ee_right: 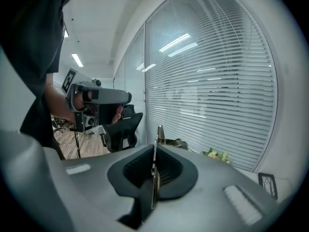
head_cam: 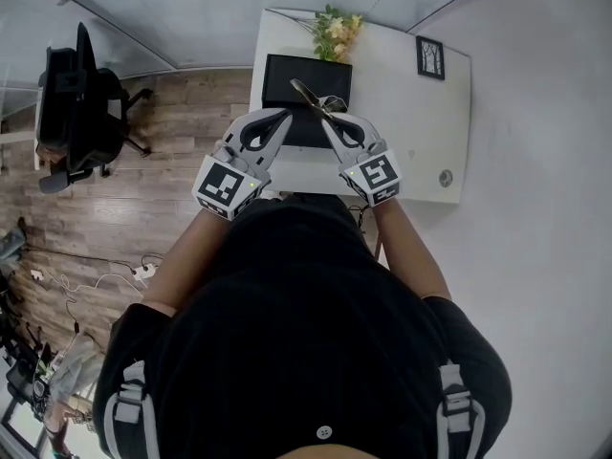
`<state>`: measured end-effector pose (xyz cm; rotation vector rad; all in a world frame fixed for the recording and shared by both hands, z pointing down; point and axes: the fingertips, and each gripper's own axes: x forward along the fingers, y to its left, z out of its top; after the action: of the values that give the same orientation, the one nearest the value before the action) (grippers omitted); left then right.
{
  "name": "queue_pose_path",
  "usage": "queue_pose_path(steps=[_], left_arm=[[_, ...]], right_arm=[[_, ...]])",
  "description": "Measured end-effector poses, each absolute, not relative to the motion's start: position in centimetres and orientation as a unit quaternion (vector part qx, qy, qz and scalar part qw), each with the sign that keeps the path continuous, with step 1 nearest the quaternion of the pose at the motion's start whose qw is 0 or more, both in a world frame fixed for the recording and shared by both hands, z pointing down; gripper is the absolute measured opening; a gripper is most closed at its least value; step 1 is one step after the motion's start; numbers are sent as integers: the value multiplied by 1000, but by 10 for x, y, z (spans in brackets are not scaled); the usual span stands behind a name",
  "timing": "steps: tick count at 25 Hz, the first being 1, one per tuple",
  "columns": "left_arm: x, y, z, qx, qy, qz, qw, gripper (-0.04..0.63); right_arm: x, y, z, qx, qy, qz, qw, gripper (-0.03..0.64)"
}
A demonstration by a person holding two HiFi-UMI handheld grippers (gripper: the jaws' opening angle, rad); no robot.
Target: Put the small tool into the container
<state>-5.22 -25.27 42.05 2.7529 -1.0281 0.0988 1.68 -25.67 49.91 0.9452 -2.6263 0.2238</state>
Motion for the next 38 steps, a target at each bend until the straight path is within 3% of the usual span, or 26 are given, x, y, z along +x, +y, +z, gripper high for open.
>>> queue_pose_path(steps=[22, 38], left_arm=[[-53, -298, 464, 918, -383, 41, 98, 8], [-61, -303, 498, 909, -397, 54, 114, 8]], right_arm=[[-1, -263, 591, 195, -925, 24, 324, 20], [-9, -251, 647, 142, -913, 13, 381, 21]])
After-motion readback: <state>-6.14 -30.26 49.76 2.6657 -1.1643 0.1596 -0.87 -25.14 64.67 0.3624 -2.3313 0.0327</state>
